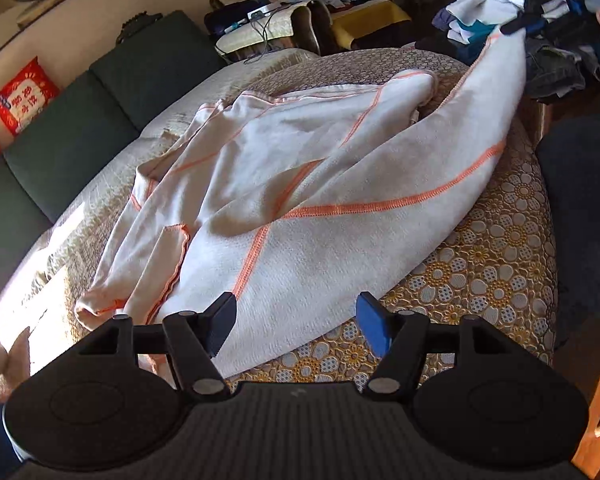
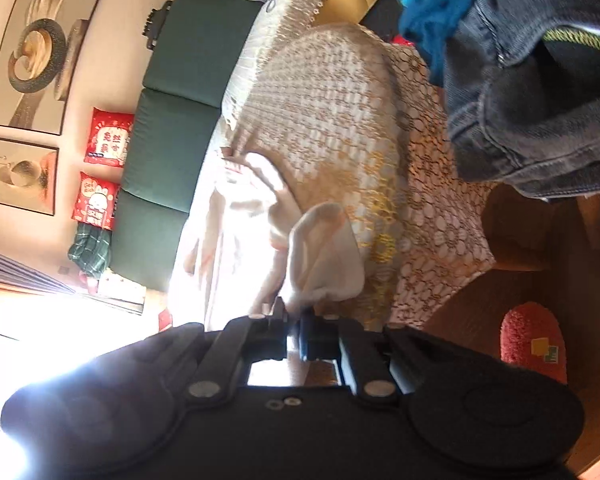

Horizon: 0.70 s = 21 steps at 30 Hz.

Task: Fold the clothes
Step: 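Lift the edge with the right gripper while the left gripper pinches the cloth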

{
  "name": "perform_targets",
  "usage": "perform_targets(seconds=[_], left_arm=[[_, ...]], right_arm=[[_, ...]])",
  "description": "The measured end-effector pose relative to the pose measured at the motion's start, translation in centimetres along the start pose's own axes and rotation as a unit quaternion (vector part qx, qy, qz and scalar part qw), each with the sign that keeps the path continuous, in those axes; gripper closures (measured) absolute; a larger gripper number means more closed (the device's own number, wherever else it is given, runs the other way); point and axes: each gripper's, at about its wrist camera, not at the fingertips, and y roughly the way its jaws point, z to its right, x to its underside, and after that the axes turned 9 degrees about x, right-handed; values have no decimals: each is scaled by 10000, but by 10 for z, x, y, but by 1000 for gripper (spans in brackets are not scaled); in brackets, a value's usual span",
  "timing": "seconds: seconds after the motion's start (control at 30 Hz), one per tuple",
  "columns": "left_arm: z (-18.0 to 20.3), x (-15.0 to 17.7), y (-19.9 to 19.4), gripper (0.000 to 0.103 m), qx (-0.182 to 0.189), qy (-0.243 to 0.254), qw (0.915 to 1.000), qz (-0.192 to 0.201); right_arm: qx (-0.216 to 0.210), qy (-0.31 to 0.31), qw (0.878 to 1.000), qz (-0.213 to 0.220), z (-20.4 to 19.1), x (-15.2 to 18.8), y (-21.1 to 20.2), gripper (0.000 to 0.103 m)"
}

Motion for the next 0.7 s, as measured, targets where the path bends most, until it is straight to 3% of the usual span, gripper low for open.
perform_targets(seconds=[0.3,0.5,0.6,0.67,0.7], left_arm=[[12,4,19,36,16,1207,9926,-134],[11,2,26,37,-3,1582,9874,-81],[5,-4,33,77,72,1490,9886,-213],[-3,-7,37,84,150,1230,9917,-331],[-6,-7,38,92,180,1138,9928,-339]], right_arm=[[-521,-16,9986,89,-77,-11,-13,0],[-753,-114,9971,-16,-106,-19,-12,0],[-829,-167,9964,-29,-114,-20,-15,0],[-791,-304,9964,2,-120,-22,-16,0],[-814,-293,9962,-27,-120,-21,-18,0]])
